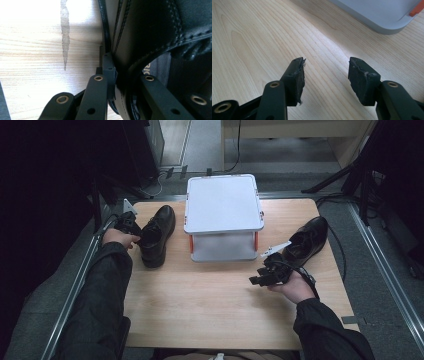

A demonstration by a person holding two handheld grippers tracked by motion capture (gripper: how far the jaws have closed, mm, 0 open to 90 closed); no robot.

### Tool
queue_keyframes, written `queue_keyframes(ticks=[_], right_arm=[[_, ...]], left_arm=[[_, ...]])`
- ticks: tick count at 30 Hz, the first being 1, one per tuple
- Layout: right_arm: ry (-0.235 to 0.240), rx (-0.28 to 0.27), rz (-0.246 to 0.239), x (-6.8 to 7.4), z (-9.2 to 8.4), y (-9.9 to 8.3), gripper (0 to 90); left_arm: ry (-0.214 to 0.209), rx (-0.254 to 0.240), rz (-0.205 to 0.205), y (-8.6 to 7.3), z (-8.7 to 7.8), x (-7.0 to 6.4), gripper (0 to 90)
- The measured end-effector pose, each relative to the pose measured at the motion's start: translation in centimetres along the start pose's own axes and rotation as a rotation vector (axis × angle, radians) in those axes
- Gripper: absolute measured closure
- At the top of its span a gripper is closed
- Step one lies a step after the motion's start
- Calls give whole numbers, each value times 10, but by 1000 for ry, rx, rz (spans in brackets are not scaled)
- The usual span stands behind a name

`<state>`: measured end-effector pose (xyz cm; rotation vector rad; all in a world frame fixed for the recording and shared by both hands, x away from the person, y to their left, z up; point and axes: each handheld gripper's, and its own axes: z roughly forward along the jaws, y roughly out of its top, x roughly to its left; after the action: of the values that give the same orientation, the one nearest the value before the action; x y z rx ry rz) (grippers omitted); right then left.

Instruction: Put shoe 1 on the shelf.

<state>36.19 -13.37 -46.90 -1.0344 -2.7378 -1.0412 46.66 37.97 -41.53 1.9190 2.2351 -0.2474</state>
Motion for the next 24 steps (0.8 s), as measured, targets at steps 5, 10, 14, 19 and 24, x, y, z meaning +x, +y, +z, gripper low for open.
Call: queue_keyframes(ticks=[5, 10, 14, 19, 24], right_arm=[[-1, -5, -1, -1, -1, 0, 479], [1, -3, 0, -1, 0, 1, 480], [3, -5, -9, 0, 0, 2, 481], [5, -3, -5, 0, 1, 3, 484], [9, 2, -11, 1, 2, 5, 486]], left_arm=[[-41, -26, -8, 1, -9, 0, 834], [-37, -35, -18, 1, -17, -1, 844], [-47, -47, -33, 1, -20, -2, 845], [-72, -68, -51, 1, -32, -5, 846], [-73, -64, -50, 1, -49, -16, 846]])
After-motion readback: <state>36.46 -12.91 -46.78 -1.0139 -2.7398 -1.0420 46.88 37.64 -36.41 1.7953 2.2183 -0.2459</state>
